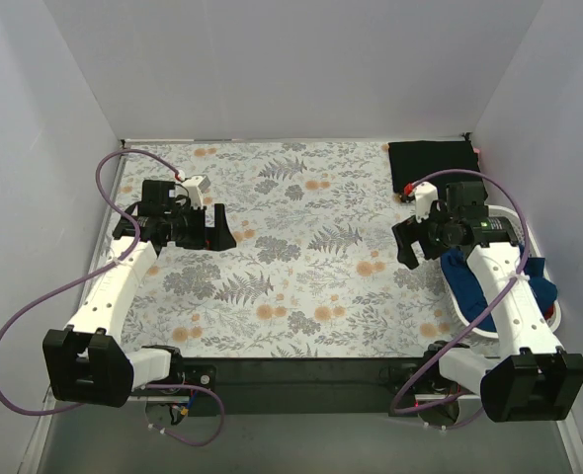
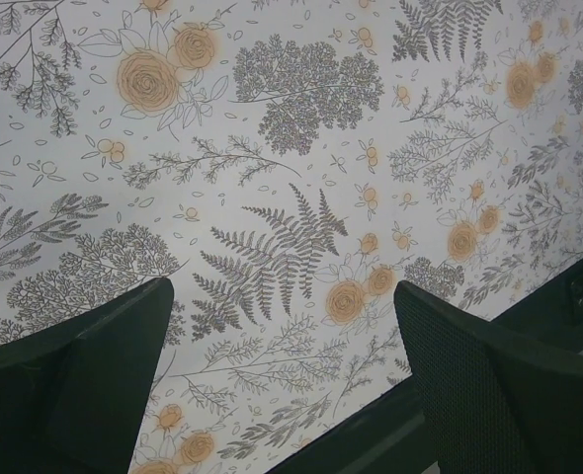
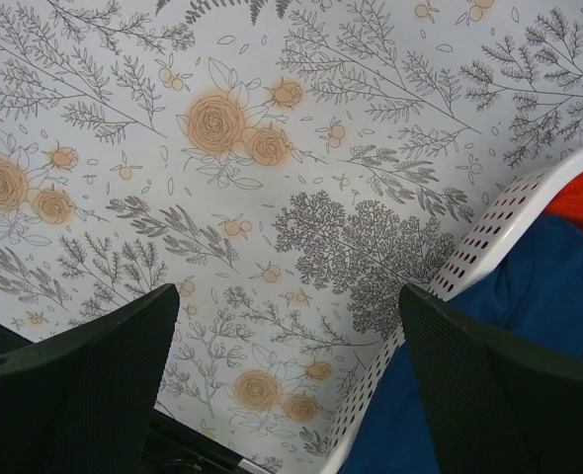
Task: Fold and stack the t-shirts
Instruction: Grab the tshirt from the pile
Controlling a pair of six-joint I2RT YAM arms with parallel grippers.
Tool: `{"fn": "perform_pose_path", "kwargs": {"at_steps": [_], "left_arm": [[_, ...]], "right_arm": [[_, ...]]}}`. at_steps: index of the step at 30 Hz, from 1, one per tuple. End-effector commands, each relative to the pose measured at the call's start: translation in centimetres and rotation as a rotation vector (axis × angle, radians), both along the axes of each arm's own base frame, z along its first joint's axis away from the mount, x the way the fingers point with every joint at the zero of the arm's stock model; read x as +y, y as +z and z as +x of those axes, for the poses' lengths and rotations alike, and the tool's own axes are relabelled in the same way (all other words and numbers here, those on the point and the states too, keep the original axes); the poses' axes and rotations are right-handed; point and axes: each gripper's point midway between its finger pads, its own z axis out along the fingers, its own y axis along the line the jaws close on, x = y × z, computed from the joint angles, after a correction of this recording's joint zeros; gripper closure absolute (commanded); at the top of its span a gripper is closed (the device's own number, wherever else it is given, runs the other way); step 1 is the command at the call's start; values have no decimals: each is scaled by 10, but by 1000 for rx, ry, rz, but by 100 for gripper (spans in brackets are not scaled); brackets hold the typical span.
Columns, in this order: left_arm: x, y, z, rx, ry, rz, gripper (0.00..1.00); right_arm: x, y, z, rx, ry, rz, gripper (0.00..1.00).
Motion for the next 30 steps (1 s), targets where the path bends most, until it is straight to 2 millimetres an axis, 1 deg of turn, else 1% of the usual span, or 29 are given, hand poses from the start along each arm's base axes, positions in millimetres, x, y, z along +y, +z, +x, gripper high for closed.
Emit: {"fn": "perform_pose_path", "kwargs": {"at_steps": [1, 2, 3, 4, 5, 6, 7, 8, 9, 10, 11, 13, 14, 16, 17, 18, 20, 24, 26, 29, 30], "left_arm": [[-7, 24, 6, -79, -48, -30, 5], [-9, 26, 5, -73, -56, -37, 5], [-12, 28, 5, -63, -69, -60, 5], [-14, 37, 7, -75, -74, -69, 5], [-16, 39, 6, -67, -81, -77, 5], [-17, 43, 7, -75, -90, -82, 5], [-17, 47, 9, -89, -99, -76, 5], [-16, 53, 13, -107, -99, -70, 5], [-15, 54, 15, -111, -99, -64, 5], [-14, 50, 18, -102, -100, -50, 5], [-14, 50, 18, -88, -107, -43, 5], [-13, 46, 17, -64, -122, -29, 5], [-11, 42, 15, -41, -129, -16, 5], [-10, 39, 12, -28, -144, -1, 5], [-8, 38, 10, -16, -150, 12, 5], [-7, 42, 12, -24, -151, 18, 5], [-5, 42, 10, -12, -154, 34, 5], [-4, 34, 6, 5, -186, 50, 5], [-4, 28, 3, 24, -194, 46, 5], [-7, 19, 3, 49, -205, 30, 5], [-8, 17, 4, 53, -203, 26, 5]], "right_arm": [[-5, 16, 2, -10, 5, -2, 2], [-11, 15, 4, 5, -15, -10, 2], [-16, 18, 6, 3, -24, -23, 2], [-20, 30, 10, -19, -34, -33, 2], [-24, 33, 13, -25, -43, -49, 2], [-26, 41, 18, -42, -49, -60, 2], [-36, 47, 21, -43, -88, -70, 2], [-46, 60, 29, -50, -121, -86, 2], [-52, 63, 32, -41, -138, -93, 2], [-60, 65, 35, -33, -157, -103, 2], [-78, 69, 41, -14, -206, -108, 2], [-95, 71, 44, 0, -237, -123, 2], [-109, 68, 47, 15, -255, -137, 2], [-122, 62, 45, 40, -267, -151, 2], [-135, 55, 45, 56, -281, -163, 2], [-141, 47, 43, 80, -289, -165, 2], [-155, 31, 41, 134, -325, -144, 2], [-170, 5, 38, 189, -343, -132, 2], [-178, -12, 38, 218, -362, -130, 2], [-184, -35, 33, 266, -380, -124, 2], [-186, -40, 33, 270, -383, -127, 2]]}}
